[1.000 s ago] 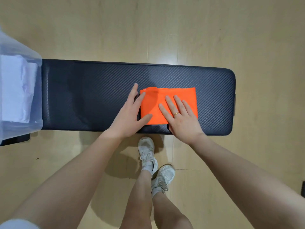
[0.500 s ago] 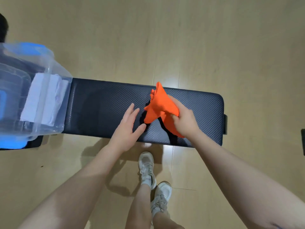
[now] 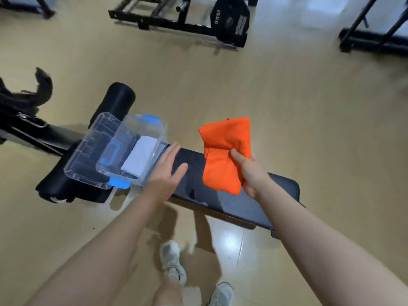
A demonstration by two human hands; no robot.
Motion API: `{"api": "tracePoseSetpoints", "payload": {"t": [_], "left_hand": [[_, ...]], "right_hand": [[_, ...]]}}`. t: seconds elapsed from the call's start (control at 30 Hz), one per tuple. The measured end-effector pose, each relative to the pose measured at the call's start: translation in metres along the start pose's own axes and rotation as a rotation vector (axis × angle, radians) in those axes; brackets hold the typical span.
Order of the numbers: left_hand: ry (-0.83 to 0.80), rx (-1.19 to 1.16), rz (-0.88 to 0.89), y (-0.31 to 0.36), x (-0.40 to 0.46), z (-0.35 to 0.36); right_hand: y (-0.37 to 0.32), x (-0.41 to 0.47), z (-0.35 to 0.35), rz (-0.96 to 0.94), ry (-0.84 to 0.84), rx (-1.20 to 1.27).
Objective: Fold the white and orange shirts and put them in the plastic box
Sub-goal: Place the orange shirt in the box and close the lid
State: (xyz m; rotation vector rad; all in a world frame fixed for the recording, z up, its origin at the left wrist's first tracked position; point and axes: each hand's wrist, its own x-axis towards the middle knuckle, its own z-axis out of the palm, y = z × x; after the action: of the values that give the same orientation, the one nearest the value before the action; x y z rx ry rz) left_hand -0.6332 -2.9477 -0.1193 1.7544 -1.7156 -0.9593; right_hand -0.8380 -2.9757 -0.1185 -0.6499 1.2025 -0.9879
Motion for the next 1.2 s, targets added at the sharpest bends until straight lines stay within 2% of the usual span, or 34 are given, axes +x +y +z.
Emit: {"api": "tracePoseSetpoints", "payload": {"t": [0.17,0.37,0.47,0.57,0.8,1.07,1.13,1.2], "left_hand": [[0.126,-0.075,-0.086,-0.018,-0.015,-0.087],[0.209,-0.111,-0.196,-0.082,0.000,-0.179],[0.184,-0.050,-0.191,-0.124,0.019,-0.218],[0.094,-0.036,-0.216,-0.166,0.043,-0.243],[-0.070,-0.009,-0.157,-0.243,0.103,-0.229],[-0.009,-0.072,-0.094,-0.289,0.170,-0.179],[-0.003,-0.077,-0.076,-0.299,0.175,-0.168],[-0.011,-0.073,-0.062,-0.305,0.174,-0.161]], "right_hand": [[-0.020,-0.006,0.087,0.127,-0.116,0.128],[-0.008,0.025,0.204,0.249,-0.146,0.212],[0.011,0.050,0.257,0.300,-0.126,0.269],[0.039,0.076,0.296,0.365,-0.029,0.282],[0.124,0.150,0.311,0.505,0.189,0.259],[0.195,0.242,0.291,0.546,0.238,0.163],[0.209,0.258,0.284,0.536,0.261,0.096],[0.222,0.269,0.281,0.451,0.329,-0.119]]}}
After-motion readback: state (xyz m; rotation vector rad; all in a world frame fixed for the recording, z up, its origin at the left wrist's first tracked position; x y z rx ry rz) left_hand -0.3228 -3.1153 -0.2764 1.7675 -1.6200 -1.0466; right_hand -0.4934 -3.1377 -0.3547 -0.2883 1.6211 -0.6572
